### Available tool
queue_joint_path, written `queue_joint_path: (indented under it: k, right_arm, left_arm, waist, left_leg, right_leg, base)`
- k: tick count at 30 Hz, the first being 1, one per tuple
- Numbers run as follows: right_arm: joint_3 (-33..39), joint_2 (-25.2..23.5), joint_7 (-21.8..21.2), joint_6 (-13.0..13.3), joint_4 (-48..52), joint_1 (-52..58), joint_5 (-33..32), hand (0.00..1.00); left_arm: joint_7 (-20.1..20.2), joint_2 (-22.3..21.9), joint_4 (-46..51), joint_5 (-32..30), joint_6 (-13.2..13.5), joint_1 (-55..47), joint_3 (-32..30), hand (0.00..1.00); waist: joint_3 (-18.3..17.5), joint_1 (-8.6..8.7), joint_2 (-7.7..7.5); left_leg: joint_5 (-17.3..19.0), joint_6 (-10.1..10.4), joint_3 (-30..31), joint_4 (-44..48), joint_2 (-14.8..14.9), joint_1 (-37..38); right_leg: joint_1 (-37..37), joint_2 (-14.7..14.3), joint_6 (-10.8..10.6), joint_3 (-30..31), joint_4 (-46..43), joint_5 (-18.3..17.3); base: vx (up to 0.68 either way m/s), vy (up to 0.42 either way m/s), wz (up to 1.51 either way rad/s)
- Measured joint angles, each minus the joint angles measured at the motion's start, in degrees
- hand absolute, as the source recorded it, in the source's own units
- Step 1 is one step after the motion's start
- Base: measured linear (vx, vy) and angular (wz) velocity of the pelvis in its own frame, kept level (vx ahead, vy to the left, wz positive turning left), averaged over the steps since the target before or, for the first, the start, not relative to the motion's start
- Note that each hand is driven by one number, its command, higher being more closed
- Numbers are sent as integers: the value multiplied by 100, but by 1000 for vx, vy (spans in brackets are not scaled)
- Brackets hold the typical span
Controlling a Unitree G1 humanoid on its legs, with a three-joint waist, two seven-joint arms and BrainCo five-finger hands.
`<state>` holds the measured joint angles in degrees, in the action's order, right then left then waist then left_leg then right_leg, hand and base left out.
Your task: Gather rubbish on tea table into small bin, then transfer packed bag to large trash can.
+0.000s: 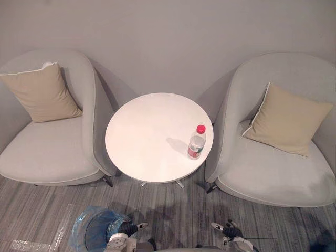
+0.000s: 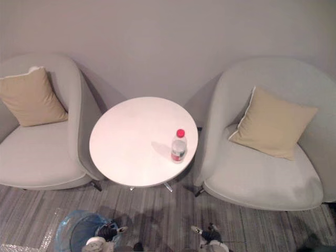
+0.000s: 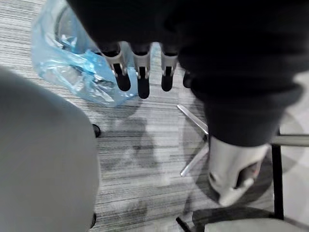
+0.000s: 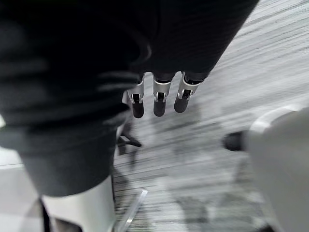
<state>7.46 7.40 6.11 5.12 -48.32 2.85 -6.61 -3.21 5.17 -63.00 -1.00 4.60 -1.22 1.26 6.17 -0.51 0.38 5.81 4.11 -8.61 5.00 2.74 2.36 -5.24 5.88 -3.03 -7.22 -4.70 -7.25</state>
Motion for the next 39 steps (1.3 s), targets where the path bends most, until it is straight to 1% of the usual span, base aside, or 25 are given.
queue_joint_path:
  k: [3,5,7,9,10,14,18,23,27,32,39]
  right_arm:
    - [-38,326,114,92,925,-30,230,0]
    - [-90,438,151,143,1385,-54,433,0]
    - [-111,424,168,266,1684,-103,682,0]
    - [-143,419,168,290,1843,-134,853,0]
    - [-143,421,175,332,1876,-174,927,0]
    - [-239,434,219,346,2103,-226,1114,0]
    - [-475,524,298,351,2265,-410,1123,0]
    - [-653,624,348,364,2268,-638,1122,0]
    - [-821,617,382,363,2268,-726,1122,0]
    - [-820,619,403,362,2266,-737,1121,0]
    - [-814,612,403,363,2250,-716,1122,0]
  left_arm:
    - [0,2,40,-7,5,-11,0,0]
    - [0,13,46,-12,10,-34,-1,0]
    - [3,30,55,-66,20,-49,-2,0]
    - [8,49,54,-124,20,-50,-1,0]
    - [10,49,54,-124,20,-50,-1,0]
    - [18,61,59,-169,59,-53,1,0]
    - [20,66,186,-219,127,-136,46,0]
    - [19,75,281,-223,128,-189,90,0]
    - [14,76,299,-223,128,-190,97,0]
    - [11,75,327,-224,126,-190,105,0]
    - [6,76,383,-239,125,-192,209,0]
  waist:
    - [8,-2,-19]
    - [-6,0,-46]
    - [-37,-9,-96]
    - [-61,-10,-136]
    - [-59,-8,-140]
    - [-60,-4,-142]
    - [-58,3,-125]
    - [-53,-2,-91]
    - [-42,-9,-79]
    - [-26,-4,-54]
    - [-9,1,-36]
  left_leg:
    - [-44,-22,1,-107,-24,-33]
    - [-59,-46,4,-108,-46,-33]
    - [-90,-85,4,-126,-71,-55]
    - [-186,-107,48,-244,-128,-60]
    - [-240,-120,83,-301,-156,-67]
    - [-457,-117,264,-516,-208,-99]
    - [-758,-106,454,-840,-219,-102]
    - [-941,-108,582,-1085,-243,-113]
    - [-953,-121,630,-1085,-265,-145]
    - [-967,-111,760,-1084,-274,-230]
    - [-965,-112,777,-1082,-275,-184]
  right_leg:
    - [47,5,-19,52,124,130]
    - [35,19,-26,79,158,185]
    - [25,32,-40,114,258,264]
    - [35,73,-48,106,313,274]
    - [54,94,-48,97,315,274]
    - [138,119,-49,-2,311,273]
    - [239,110,-91,-103,298,293]
    - [330,117,-139,-162,298,319]
    - [325,125,-150,-186,304,325]
    - [315,118,-155,-310,357,321]
    - [209,107,-152,-287,415,323]
  base:
    - [-19,38,-6]
    - [-40,50,-1]
    - [-59,47,0]
    - [-64,18,9]
    - [-91,6,13]
    - [-123,-10,18]
    - [-144,-27,19]
    - [-100,3,11]
    - [-8,11,6]
    - [36,-9,13]
    - [38,-11,1]
